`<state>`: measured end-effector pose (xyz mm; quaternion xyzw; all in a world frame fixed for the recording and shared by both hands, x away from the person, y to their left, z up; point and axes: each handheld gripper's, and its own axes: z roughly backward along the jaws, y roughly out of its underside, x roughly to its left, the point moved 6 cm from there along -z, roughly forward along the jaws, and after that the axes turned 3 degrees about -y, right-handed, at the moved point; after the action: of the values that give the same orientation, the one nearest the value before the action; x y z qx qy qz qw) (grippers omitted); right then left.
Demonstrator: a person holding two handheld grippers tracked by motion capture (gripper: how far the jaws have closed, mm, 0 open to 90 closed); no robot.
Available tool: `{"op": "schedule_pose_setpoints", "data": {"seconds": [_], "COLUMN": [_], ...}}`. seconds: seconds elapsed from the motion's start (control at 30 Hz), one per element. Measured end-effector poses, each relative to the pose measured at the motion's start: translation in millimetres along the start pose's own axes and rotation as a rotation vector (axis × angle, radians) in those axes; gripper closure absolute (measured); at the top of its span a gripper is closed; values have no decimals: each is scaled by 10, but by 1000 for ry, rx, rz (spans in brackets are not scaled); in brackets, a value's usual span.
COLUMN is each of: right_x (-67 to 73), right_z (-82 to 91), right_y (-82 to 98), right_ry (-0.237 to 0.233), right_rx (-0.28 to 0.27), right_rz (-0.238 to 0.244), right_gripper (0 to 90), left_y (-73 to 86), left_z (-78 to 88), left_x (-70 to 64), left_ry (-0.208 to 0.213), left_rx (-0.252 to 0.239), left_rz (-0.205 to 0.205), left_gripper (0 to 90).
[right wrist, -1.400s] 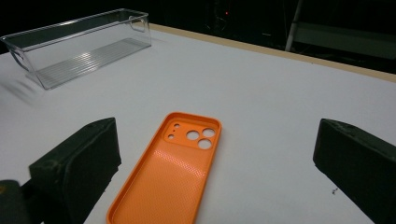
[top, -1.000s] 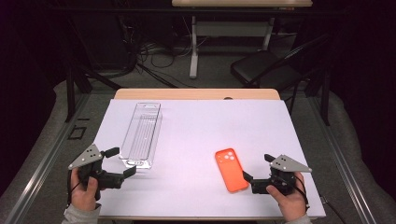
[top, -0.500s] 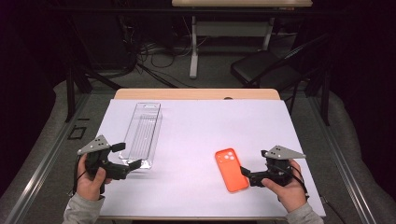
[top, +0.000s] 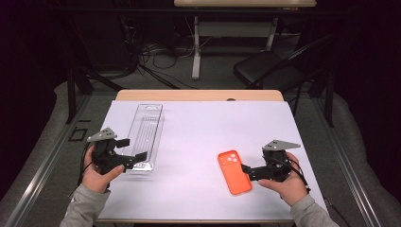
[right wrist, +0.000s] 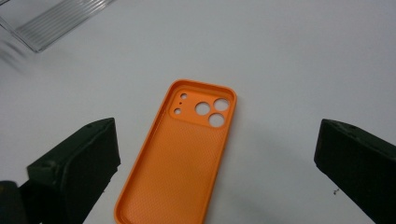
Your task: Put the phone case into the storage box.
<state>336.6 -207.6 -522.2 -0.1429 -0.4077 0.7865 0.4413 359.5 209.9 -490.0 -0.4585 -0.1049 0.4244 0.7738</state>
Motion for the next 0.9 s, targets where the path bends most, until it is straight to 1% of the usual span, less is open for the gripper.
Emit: {"op": "schedule_pose_setpoints", "data": {"seconds": [0.07, 0.1, 0.13, 0.17, 0.27, 0.3, 0.33, 0.37, 0.43, 0.47, 0.53, 0.6, 0.7, 0.77, 0.8, 0.9], "right_x": [-2, 1, -3, -5, -31, -38, -63, -70, -102, -114, -136, -148, -156, -155, -152, -145], "right_z": [-21, -29, -47, -53, -91, -98, -110, -117, -135, -142, -157, -165, -190, -204, -211, -237], "right_y": [-7, -9, -17, -19, -35, -37, -45, -48, -61, -67, -82, -95, -108, -116, -123, -149], "right_ry": [2, 2, 6, 6, 10, 12, 20, 22, 25, 26, 32, 35, 37, 38, 37, 29], "right_rx": [20, 28, 38, 44, 70, 81, 90, 96, 111, 113, 119, 124, 139, 153, 160, 170], "right_rz": [-3, -6, 4, 8, 8, -2, 0, -12, -25, -24, -27, -30, -26, -33, -40, -39], "right_gripper": [0, 0, 0, 3, 20, 30, 41, 45, 71, 79, 99, 143, 143, 144, 144, 147], "left_y": [-35, -70, -83, -115, -198, -229, -248, -272, -314, -328, -341, -338, -320, -309, -302, -290], "left_z": [-22, -39, -43, -55, -83, -93, -100, -107, -125, -131, -141, -147, -145, -139, -135, -127], "left_x": [15, 34, 42, 56, 75, 84, 94, 101, 107, 116, 123, 127, 155, 169, 172, 181], "left_ry": [-21, -40, -44, -49, -45, -50, -55, -58, -48, -49, -57, -60, -69, -72, -72, -66], "left_rx": [11, 13, 11, 5, -13, -15, -20, -28, -40, -39, -39, -40, -39, -42, -43, -40], "left_rz": [-9, -7, -7, 5, 18, 19, 15, 18, 32, 30, 26, 22, 21, 20, 21, 14], "left_gripper": [25, 26, 26, 27, 31, 33, 35, 35, 35, 35, 35, 35, 36, 43, 59, 104]}}
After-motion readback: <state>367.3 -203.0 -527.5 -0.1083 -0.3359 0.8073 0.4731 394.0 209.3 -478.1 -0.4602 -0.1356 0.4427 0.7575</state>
